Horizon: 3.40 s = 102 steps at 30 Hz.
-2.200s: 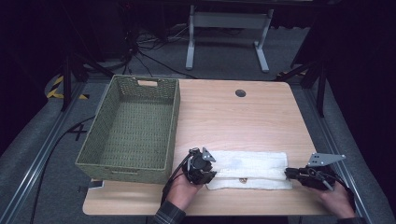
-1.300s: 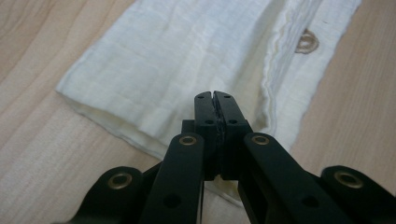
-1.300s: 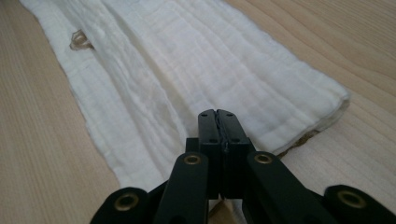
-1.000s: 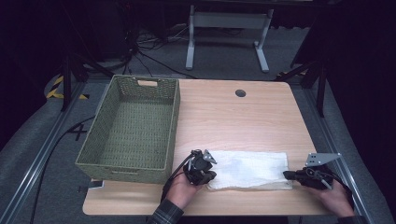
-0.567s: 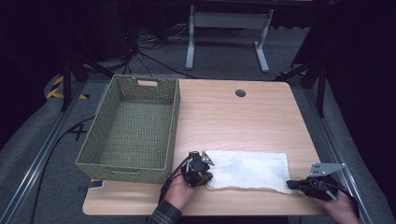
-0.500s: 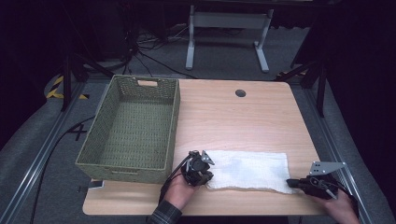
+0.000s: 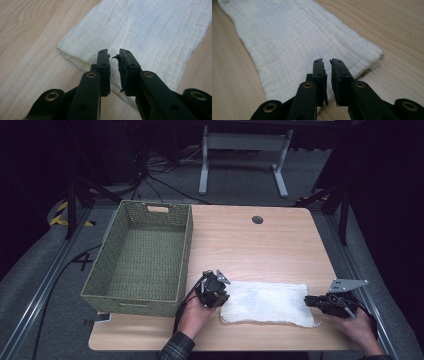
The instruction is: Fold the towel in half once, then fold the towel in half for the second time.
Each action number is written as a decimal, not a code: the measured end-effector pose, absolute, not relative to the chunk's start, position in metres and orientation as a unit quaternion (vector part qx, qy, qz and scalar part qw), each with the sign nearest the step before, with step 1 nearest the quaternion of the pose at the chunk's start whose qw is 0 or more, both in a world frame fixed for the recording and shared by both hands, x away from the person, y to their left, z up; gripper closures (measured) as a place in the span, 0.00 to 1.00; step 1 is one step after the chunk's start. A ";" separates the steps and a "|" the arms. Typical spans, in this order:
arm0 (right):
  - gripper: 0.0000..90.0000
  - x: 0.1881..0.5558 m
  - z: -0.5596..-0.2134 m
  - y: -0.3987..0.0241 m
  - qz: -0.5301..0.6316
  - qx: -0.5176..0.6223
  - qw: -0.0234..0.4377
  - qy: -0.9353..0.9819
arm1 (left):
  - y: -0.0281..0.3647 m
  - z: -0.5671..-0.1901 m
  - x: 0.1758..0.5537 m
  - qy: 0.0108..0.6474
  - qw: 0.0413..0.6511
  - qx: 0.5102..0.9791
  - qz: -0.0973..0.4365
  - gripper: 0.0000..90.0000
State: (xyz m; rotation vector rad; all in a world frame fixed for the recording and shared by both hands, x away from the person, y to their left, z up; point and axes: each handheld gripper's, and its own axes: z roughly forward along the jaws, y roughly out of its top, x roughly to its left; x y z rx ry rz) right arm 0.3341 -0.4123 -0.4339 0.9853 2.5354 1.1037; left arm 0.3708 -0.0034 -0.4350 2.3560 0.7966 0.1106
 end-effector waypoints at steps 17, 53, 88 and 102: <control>0.80 0.390 -0.431 -0.416 0.368 0.359 0.119 0.849 | -0.007 -0.433 0.404 0.342 0.331 0.877 0.075 0.73; 0.97 0.399 -0.447 -0.422 0.322 0.365 0.135 0.863 | -0.010 -0.448 0.417 0.354 0.314 0.880 0.043 0.94; 0.97 0.360 -0.416 -0.439 0.394 0.346 0.161 0.836 | -0.003 -0.412 0.379 0.297 0.364 0.876 0.105 0.95; 0.97 0.331 -0.417 -0.440 0.395 0.334 0.159 0.841 | -0.004 -0.412 0.348 0.265 0.350 0.893 0.101 0.94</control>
